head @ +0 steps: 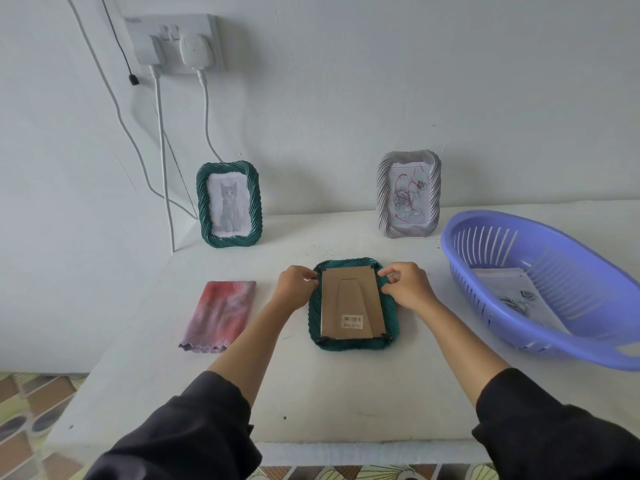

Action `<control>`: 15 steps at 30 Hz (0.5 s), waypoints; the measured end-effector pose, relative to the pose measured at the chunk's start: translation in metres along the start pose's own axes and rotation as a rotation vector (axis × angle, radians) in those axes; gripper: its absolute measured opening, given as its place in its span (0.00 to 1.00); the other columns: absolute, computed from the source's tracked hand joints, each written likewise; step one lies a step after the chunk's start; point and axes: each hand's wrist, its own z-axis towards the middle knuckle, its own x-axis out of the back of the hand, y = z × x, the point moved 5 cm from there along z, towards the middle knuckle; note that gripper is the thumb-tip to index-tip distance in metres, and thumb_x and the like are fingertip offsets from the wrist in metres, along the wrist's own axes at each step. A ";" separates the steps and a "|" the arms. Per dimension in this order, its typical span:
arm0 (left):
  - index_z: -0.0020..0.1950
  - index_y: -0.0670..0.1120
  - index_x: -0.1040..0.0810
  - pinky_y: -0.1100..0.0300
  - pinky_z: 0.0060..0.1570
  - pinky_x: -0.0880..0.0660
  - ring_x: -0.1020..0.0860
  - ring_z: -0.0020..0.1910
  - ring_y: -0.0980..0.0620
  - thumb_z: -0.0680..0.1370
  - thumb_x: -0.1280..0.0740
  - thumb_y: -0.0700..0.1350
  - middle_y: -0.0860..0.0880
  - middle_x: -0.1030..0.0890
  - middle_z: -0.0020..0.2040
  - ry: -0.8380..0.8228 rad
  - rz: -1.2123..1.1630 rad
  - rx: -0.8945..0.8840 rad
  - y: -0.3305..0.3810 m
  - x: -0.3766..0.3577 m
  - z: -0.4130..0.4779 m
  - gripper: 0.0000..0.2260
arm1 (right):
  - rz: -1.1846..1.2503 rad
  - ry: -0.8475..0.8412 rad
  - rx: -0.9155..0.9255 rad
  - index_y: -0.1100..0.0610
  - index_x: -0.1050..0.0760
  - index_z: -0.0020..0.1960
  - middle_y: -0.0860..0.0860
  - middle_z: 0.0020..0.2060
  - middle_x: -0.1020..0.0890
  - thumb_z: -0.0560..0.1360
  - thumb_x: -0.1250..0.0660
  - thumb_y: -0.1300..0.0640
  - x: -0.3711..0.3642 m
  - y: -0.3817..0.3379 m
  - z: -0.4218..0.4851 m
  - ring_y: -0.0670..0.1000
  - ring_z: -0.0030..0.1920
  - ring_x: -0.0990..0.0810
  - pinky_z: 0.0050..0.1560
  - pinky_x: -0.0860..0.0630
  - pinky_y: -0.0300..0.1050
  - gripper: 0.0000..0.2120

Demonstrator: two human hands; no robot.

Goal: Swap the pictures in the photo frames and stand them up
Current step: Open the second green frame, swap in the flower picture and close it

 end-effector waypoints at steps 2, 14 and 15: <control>0.63 0.41 0.23 0.57 0.61 0.31 0.25 0.62 0.45 0.78 0.38 0.40 0.43 0.22 0.63 0.031 0.000 -0.012 0.005 0.003 -0.004 0.14 | 0.032 0.056 0.039 0.62 0.21 0.54 0.55 0.41 0.23 0.69 0.33 0.68 0.014 -0.014 -0.005 0.52 0.42 0.25 0.40 0.28 0.41 0.14; 0.47 0.46 0.26 0.61 0.40 0.26 0.24 0.37 0.52 0.82 0.46 0.48 0.48 0.24 0.40 -0.056 -0.894 0.092 0.070 0.021 -0.033 0.11 | 0.076 -0.008 0.345 0.62 0.20 0.49 0.54 0.40 0.19 0.71 0.31 0.63 0.024 -0.135 -0.035 0.51 0.39 0.20 0.47 0.22 0.43 0.07; 0.43 0.46 0.27 0.63 0.37 0.27 0.24 0.35 0.53 0.82 0.47 0.48 0.48 0.24 0.38 -0.035 -0.865 0.095 0.066 0.024 -0.030 0.13 | 0.181 -0.096 0.317 0.62 0.21 0.50 0.56 0.42 0.18 0.73 0.33 0.64 0.016 -0.135 -0.035 0.51 0.37 0.19 0.49 0.21 0.45 0.07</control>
